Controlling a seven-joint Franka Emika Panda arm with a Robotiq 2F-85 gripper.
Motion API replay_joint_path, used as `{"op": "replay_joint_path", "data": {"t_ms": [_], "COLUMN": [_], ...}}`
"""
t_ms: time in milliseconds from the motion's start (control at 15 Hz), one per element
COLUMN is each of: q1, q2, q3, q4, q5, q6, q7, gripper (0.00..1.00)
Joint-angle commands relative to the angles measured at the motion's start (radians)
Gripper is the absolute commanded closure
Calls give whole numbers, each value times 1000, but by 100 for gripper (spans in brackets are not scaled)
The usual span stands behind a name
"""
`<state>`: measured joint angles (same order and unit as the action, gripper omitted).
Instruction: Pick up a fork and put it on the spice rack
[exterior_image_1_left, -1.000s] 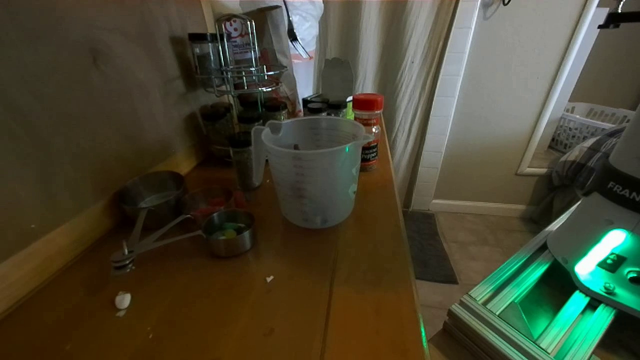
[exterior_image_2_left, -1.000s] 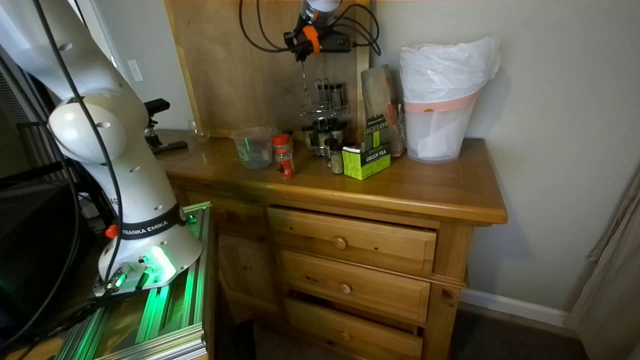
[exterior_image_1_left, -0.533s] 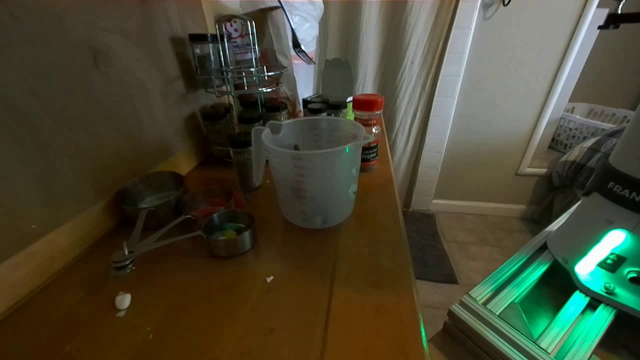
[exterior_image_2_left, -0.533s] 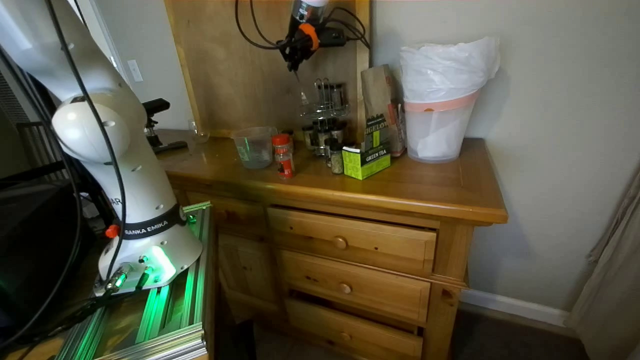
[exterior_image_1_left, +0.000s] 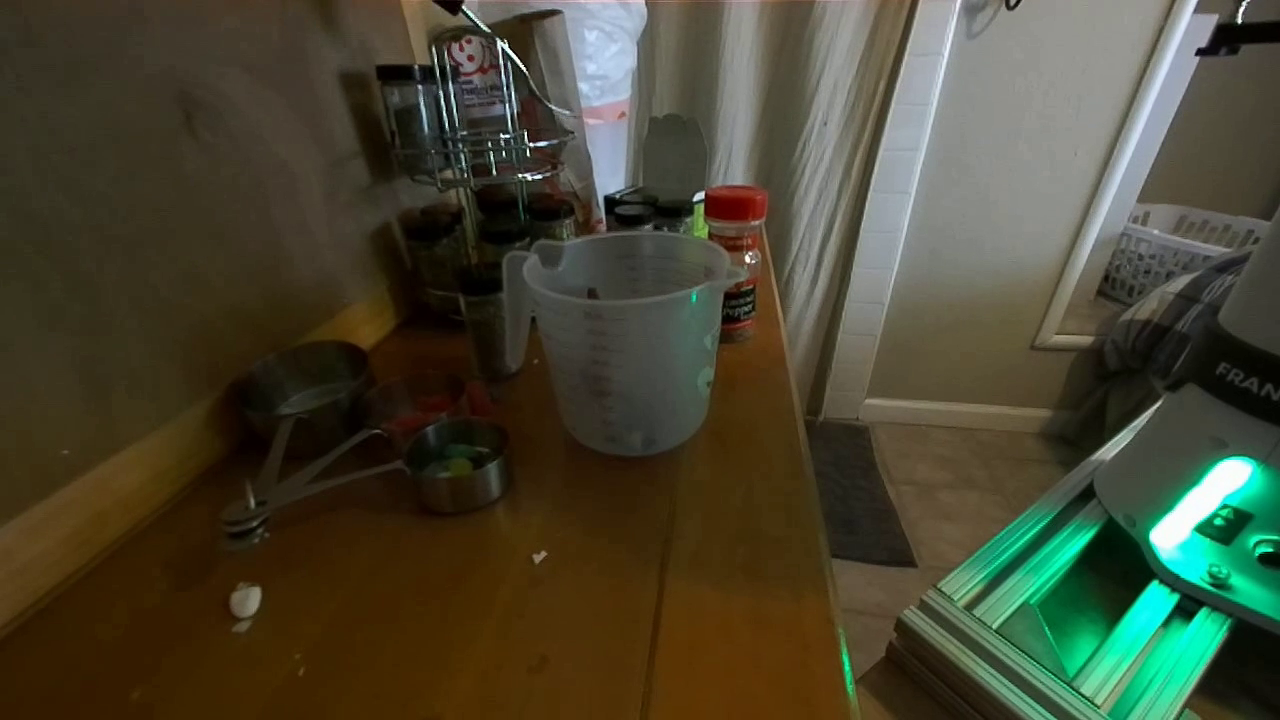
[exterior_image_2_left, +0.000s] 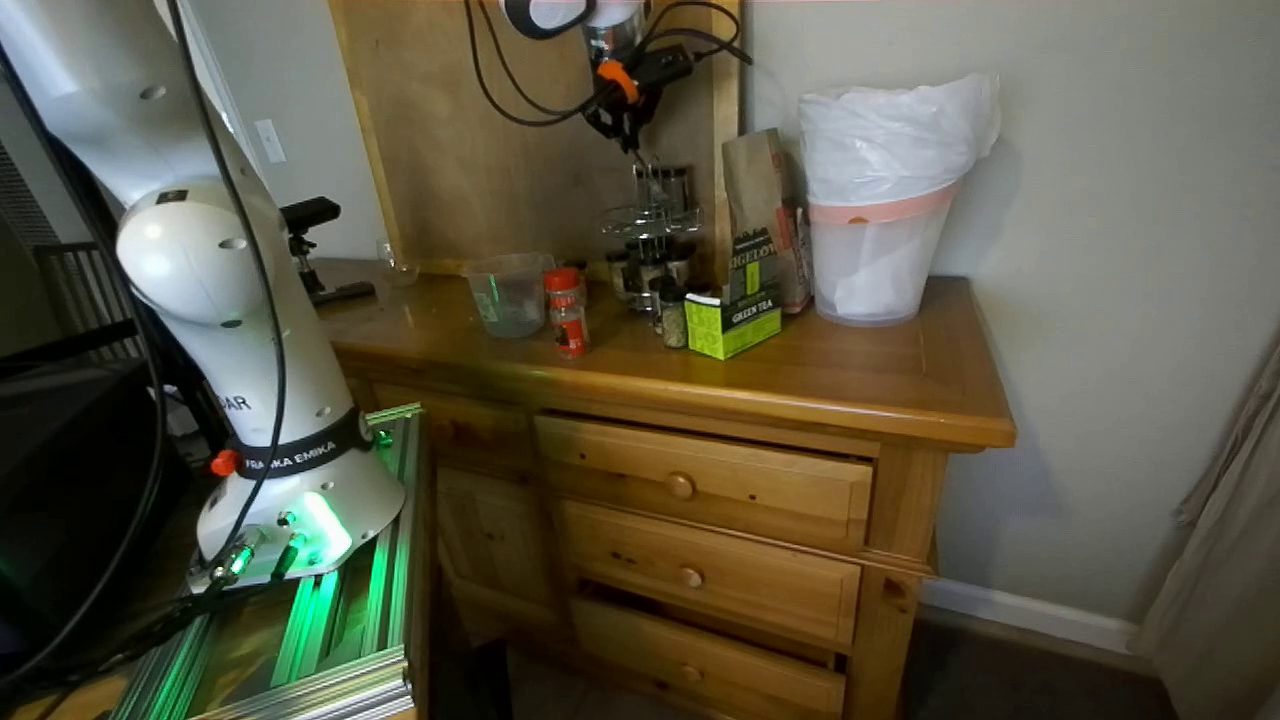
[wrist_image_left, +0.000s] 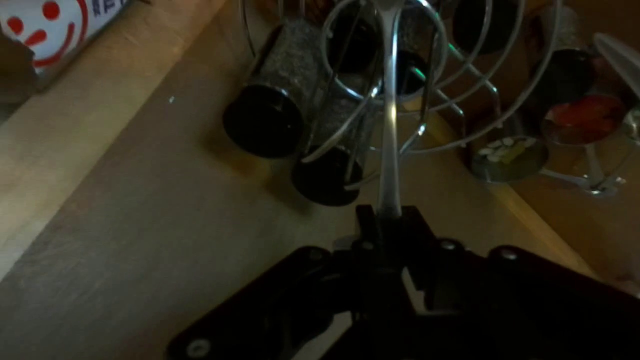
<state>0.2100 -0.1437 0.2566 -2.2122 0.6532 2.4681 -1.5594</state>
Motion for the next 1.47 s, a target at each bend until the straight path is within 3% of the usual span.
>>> {"op": "replay_joint_path", "data": {"t_ms": [0,200,533,800,1133,1400], "q1": [12,35,59,73,77,83], "q2": [30,28,-17,-50,-39,2], "q3": [-1,-19,-60,-83,-79,-73], "q4": [-16,3,26,19,29,41], "q5": [-188,-206,-101,-24,-32,-16], "q6": [70,-14,-146,-97,-210,-225], "q7": [192,230,148,64,62,20], "gripper": [96,96,96,96,96,96]}}
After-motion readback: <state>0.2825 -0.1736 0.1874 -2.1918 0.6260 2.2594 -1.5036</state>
